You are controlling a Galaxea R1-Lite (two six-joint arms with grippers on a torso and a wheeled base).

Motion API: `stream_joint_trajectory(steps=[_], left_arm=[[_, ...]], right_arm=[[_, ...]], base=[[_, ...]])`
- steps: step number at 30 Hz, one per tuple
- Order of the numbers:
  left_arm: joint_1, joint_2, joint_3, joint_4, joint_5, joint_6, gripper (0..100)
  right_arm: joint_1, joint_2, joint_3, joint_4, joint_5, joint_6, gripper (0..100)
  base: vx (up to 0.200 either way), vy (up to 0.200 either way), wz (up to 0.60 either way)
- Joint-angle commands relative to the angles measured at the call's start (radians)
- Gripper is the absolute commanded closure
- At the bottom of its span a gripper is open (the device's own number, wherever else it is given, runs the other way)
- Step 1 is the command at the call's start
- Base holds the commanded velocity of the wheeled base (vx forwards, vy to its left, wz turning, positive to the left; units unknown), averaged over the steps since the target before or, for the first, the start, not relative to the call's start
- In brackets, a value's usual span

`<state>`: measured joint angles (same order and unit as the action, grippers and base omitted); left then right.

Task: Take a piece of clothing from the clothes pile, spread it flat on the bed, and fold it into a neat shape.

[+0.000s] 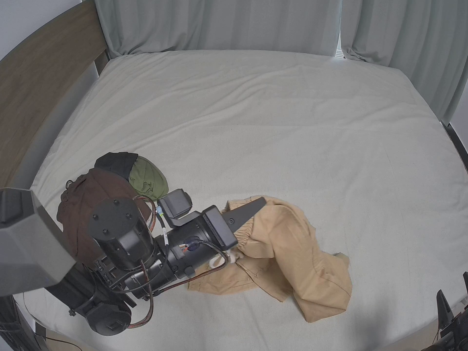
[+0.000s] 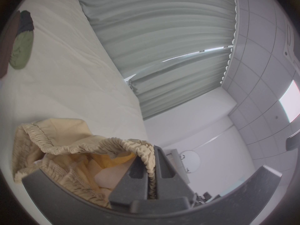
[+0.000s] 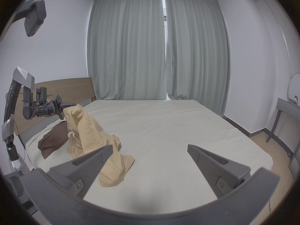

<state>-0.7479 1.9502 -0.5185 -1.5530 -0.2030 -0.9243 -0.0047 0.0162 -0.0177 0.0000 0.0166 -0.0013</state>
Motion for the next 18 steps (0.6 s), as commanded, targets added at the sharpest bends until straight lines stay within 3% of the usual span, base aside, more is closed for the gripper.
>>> stream_joint_trajectory(steps=[1,18], left_arm=[[0.074,0.061,0.029,-0.002,0.005,0.031,100],[0.286,0.082,0.031,-0.002,0.0,0.12,100]], right_arm=[[0.0,-0.016,0.018,0.0,0.0,0.0,0],[0.0,-0.016,0.018,0.0,0.0,-0.002,0]], base=[[0.0,0.0,0.0],[0.0,0.0,0.0]])
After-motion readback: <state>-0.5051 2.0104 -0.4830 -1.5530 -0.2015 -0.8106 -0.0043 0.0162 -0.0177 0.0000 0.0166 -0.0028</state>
